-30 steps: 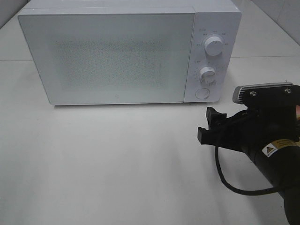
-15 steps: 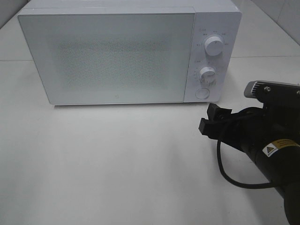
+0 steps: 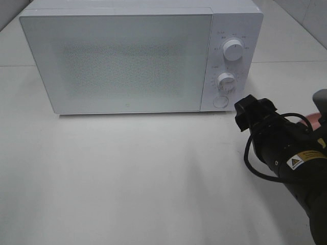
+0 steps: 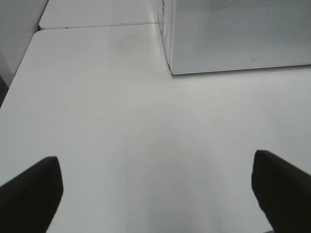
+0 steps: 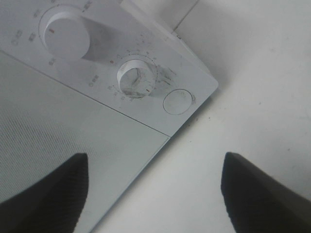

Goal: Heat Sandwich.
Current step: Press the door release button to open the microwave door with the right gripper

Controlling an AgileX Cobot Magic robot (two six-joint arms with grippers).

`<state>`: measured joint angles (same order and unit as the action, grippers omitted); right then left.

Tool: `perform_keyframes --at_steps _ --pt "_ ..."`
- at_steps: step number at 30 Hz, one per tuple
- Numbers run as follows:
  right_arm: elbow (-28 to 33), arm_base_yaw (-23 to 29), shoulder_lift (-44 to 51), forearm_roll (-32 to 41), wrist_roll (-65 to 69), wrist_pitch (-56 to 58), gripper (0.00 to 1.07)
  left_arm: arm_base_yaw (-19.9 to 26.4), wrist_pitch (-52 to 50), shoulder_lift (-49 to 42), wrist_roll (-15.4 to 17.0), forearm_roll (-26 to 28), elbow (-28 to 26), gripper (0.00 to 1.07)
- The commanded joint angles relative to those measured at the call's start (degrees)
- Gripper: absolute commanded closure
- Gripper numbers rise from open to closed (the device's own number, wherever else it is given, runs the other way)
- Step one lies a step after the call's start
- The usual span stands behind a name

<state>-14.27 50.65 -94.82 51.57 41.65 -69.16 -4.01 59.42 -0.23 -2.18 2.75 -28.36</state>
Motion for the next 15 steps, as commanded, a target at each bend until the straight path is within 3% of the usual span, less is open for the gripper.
perform_keyframes --at_steps 1,10,13,14,15 --pt "-0.1 0.2 0.1 -0.1 15.8 1.1 0.37 -0.2 -0.5 -1.5 -0.1 -0.1 0.1 0.05" --pt "-0.1 0.2 0.1 -0.1 29.6 1.1 0.47 -0.2 -0.5 -1.5 -0.1 -0.1 0.1 0.05" --pt "-0.1 0.2 0.1 -0.1 31.9 1.1 0.63 -0.2 -0.5 -1.5 -0.1 -0.1 0.1 0.05" --pt "-0.1 0.2 0.1 -0.1 31.9 1.1 0.63 -0.2 -0.5 -1.5 -0.1 -0.1 0.1 0.05" --pt "-0.1 0.2 0.1 -0.1 31.8 1.3 0.76 -0.2 -0.5 -1.5 -0.1 -0.1 0.1 0.05"
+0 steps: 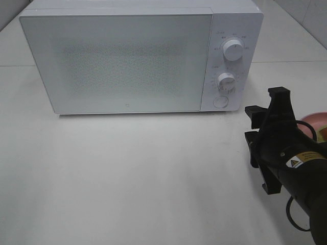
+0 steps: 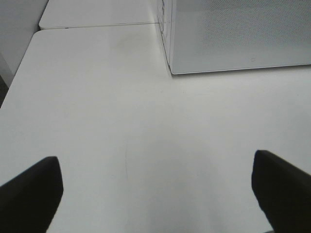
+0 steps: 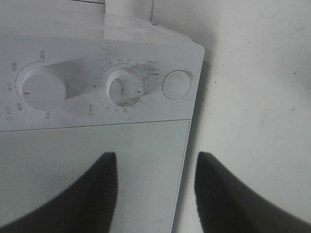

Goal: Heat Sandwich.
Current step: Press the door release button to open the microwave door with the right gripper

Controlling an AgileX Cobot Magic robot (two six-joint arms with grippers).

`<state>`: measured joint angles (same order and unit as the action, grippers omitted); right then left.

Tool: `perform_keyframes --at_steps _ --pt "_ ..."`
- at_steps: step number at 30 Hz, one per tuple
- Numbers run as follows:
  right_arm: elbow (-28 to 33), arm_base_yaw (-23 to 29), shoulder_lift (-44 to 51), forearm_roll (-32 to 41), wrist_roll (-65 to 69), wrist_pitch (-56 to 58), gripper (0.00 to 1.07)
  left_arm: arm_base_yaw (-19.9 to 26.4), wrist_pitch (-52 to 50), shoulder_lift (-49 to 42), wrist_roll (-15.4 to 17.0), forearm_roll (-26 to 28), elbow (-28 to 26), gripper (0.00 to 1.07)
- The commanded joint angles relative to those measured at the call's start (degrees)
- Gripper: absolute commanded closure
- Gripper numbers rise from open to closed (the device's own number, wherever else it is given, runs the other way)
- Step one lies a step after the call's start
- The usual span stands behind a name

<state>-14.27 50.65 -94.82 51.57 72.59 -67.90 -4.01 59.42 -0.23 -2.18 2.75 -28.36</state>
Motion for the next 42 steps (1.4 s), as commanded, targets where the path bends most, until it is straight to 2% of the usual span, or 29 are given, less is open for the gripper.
perform_keyframes --at_steps 1,2,3,4,5,15,20,25,29,39,42 --pt "-0.1 0.2 0.1 -0.1 0.9 0.3 0.82 -0.2 -0.5 -1.5 -0.1 -0.1 0.1 0.05" --pt "-0.1 0.2 0.1 -0.1 0.9 1.0 0.90 -0.2 -0.5 -1.5 -0.1 -0.1 0.1 0.05" --pt "-0.1 0.2 0.1 -0.1 0.9 1.0 0.90 -0.2 -0.5 -1.5 -0.1 -0.1 0.1 0.05" --pt "-0.1 0.2 0.1 -0.1 0.9 2.4 1.03 -0.2 -0.5 -1.5 -0.1 -0.1 0.1 0.05" --pt "-0.1 0.2 0.1 -0.1 0.9 2.9 1.07 -0.2 -0.5 -1.5 -0.1 -0.1 0.1 0.05" --pt "-0.5 -0.1 0.0 -0.2 2.2 4.5 1.07 -0.2 -0.5 -1.5 -0.1 -0.1 0.1 0.05" --pt "-2.0 -5.0 -1.3 -6.5 2.3 7.3 1.07 -0.2 -0.5 -1.5 -0.1 -0.1 0.1 0.05" --pt "-3.4 -7.7 -2.8 -10.2 2.6 7.5 1.07 -0.2 -0.5 -1.5 -0.1 -0.1 0.1 0.05" --pt "-6.5 -11.5 -5.8 -15.2 5.0 8.7 1.07 -0.2 -0.5 -1.5 -0.1 -0.1 0.1 0.05" --pt "-11.3 -17.6 -11.6 -24.6 8.9 9.6 1.07 -0.2 -0.5 -1.5 -0.1 -0.1 0.1 0.05" --pt "-12.4 -18.3 -12.7 -25.3 9.5 10.2 1.07 -0.2 -0.5 -1.5 -0.1 -0.1 0.1 0.05"
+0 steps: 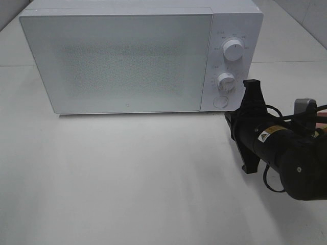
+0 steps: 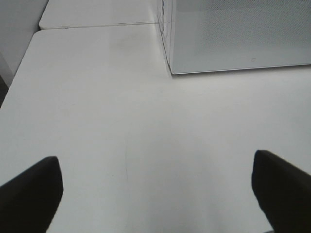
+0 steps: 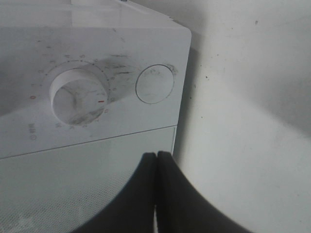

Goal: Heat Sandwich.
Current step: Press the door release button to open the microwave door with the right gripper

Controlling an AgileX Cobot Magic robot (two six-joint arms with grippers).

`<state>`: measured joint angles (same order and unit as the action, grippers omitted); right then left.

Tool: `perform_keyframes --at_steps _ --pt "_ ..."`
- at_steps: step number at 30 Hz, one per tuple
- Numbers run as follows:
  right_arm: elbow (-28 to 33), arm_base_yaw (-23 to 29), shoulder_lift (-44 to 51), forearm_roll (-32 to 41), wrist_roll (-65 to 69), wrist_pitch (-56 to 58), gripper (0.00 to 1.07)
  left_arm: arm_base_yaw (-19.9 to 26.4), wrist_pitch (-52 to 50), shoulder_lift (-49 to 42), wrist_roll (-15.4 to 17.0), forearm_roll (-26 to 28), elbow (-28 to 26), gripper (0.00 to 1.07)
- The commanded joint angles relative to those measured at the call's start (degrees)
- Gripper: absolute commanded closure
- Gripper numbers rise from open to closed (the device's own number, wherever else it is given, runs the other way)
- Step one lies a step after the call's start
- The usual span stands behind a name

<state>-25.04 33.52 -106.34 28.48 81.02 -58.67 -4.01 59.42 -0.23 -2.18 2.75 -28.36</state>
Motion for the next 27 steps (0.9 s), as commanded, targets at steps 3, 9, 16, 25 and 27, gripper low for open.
perform_keyframes --at_steps 3,9,16,25,27 --pt "-3.3 -2.3 -2.6 -2.9 1.4 1.0 1.07 -0.2 -0.5 -1.5 -0.1 -0.1 0.1 0.05" --pt "-7.0 -5.0 -4.2 -4.3 0.7 5.0 1.07 -0.2 -0.5 -1.5 -0.1 -0.1 0.1 0.05" --pt "-10.3 -7.3 -5.8 -7.0 0.5 7.3 1.07 -0.2 -0.5 -1.5 -0.1 -0.1 0.1 0.05" --pt "-14.2 -10.1 -8.6 -8.9 0.5 9.1 1.07 -0.2 -0.5 -1.5 -0.1 -0.1 0.1 0.05" --pt "-15.6 -10.1 -9.4 -9.0 0.5 9.7 1.07 -0.2 -0.5 -1.5 -0.1 -0.1 0.1 0.05"
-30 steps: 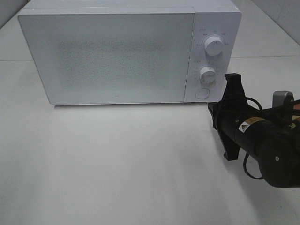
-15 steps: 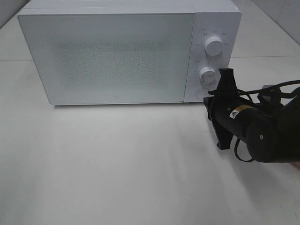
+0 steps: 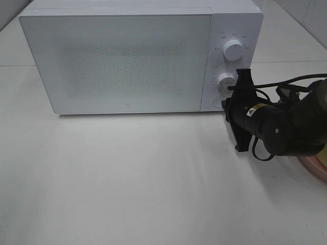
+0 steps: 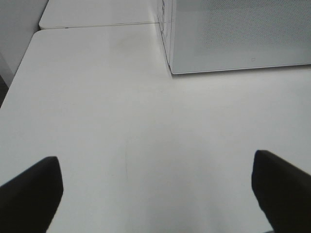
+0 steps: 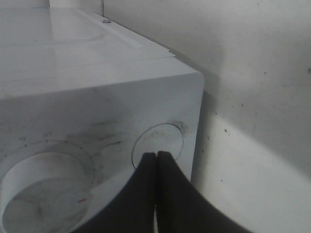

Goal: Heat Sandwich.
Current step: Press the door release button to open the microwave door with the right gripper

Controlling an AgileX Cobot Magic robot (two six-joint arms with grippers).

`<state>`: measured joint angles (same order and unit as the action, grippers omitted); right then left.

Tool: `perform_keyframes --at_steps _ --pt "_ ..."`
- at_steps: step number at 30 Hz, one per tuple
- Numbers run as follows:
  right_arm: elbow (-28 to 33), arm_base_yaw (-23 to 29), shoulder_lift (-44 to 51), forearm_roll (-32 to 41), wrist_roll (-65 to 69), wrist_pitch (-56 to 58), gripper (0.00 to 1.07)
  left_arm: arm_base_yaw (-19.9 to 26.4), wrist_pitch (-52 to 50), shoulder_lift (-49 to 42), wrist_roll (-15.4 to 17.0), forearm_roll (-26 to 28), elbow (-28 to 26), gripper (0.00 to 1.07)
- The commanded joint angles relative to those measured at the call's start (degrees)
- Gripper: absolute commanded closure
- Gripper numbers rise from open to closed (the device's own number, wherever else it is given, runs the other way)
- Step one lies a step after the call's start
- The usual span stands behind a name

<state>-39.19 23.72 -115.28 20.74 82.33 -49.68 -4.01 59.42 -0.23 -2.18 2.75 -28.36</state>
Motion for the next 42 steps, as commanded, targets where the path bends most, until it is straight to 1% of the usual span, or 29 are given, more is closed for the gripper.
perform_keyframes --at_steps 1,7,17,20,22,26,32,36,42 --pt "-1.9 -0.3 -0.8 -1.3 -0.8 0.9 1.07 -0.2 -0.5 -1.5 -0.1 -0.1 0.1 0.05" --pt "-4.4 -1.0 -3.0 -1.4 -0.8 1.0 1.07 -0.2 -0.5 -1.5 -0.1 -0.1 0.1 0.05" --pt "-6.6 -1.0 -4.7 -0.7 -1.2 0.0 1.07 -0.2 -0.5 -1.5 -0.1 -0.1 0.1 0.05" --pt "-7.0 -1.0 -4.9 0.3 -2.3 -5.3 1.07 -0.2 -0.5 -1.5 -0.1 -0.1 0.1 0.05" --pt "-7.0 -1.0 -4.9 0.6 -2.8 -6.5 1.07 -0.2 -0.5 -1.5 -0.1 -0.1 0.1 0.05" --pt "-7.0 -1.0 -4.8 1.4 -2.8 -13.8 1.07 -0.2 -0.5 -1.5 -0.1 -0.1 0.1 0.05" --pt "-7.7 -1.0 -4.8 2.9 -2.8 -15.5 1.07 -0.2 -0.5 -1.5 -0.1 -0.1 0.1 0.05" --pt "-12.0 -1.0 -6.7 2.9 -2.9 -15.9 1.07 -0.2 -0.5 -1.5 -0.1 -0.1 0.1 0.05" --pt "-12.9 -1.0 -7.1 2.2 -3.1 -16.7 1.07 -0.2 -0.5 -1.5 -0.1 -0.1 0.1 0.05"
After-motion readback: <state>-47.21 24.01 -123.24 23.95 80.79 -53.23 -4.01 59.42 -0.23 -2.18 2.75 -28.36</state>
